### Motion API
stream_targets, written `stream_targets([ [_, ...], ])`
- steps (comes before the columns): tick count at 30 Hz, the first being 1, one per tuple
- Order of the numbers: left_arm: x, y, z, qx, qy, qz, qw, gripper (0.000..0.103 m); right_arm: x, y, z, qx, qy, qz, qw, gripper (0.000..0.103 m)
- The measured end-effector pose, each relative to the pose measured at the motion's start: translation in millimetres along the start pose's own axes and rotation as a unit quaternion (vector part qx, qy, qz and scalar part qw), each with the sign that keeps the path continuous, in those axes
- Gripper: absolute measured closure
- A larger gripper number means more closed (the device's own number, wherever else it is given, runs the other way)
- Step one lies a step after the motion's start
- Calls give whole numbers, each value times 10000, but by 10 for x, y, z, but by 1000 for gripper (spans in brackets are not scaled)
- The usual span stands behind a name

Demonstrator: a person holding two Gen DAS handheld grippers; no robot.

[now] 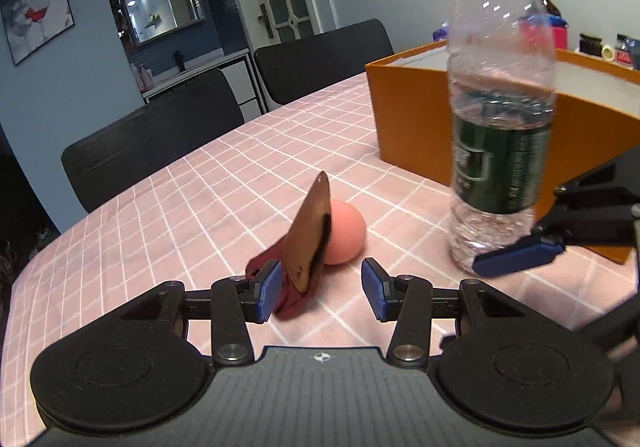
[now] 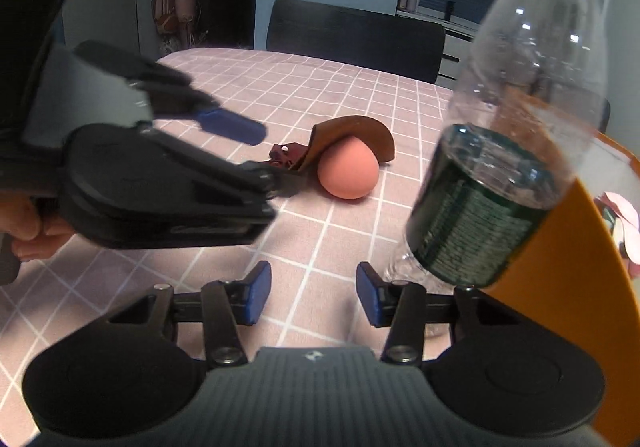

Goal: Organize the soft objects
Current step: 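Close the left tool on the brown leather piece while the right tool grasps the peach sponge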

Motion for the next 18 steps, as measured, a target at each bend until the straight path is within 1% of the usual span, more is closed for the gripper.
stream_targets([
  [5,-66,-260,-13,-69,-57,-143,9999,49,-36,-114,-43,-36,92,36,9999,57],
  [6,-73,-292,-11,-66,-50,-129,9999,53,-35,-119,-52,-30,129,55,9999,57],
  [7,-87,-315,-16,-45,-22,-117,9999,62,-50,-128,-60,-16,168,57,9998,57],
  [8,-97,-328,-16,-38,24,-98,9999,66,-73,-140,-74,-2,197,67,9998,57],
  [10,-126,-337,-25,-6,166,-47,9999,86,-105,-140,-67,27,246,106,9996,57],
  [11,-136,-330,-24,17,224,0,9997,90,-122,-144,-71,39,273,127,9995,57],
  [12,-150,-316,-21,37,269,31,9996,96,-140,-151,-77,52,305,143,9994,57],
  [13,-168,-308,-24,26,297,20,9996,100,-168,-158,-92,74,331,159,9993,57],
  [16,-277,-241,-12,45,320,-229,9992,100,-229,-214,-158,169,398,272,9987,57],
  [18,-384,-196,22,-43,421,-362,9984,100,-262,-238,-211,266,414,388,9980,57],
])
Point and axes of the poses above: each gripper's, at about its wrist camera, not at the fingertips, and y roughly against the way its jaws point, x to its right, z to its underside, the point moved 10 cm from there along -y, roughly the way its jaws point, and after that the axes turned 2 degrees about -x, right-handed, at the moved point
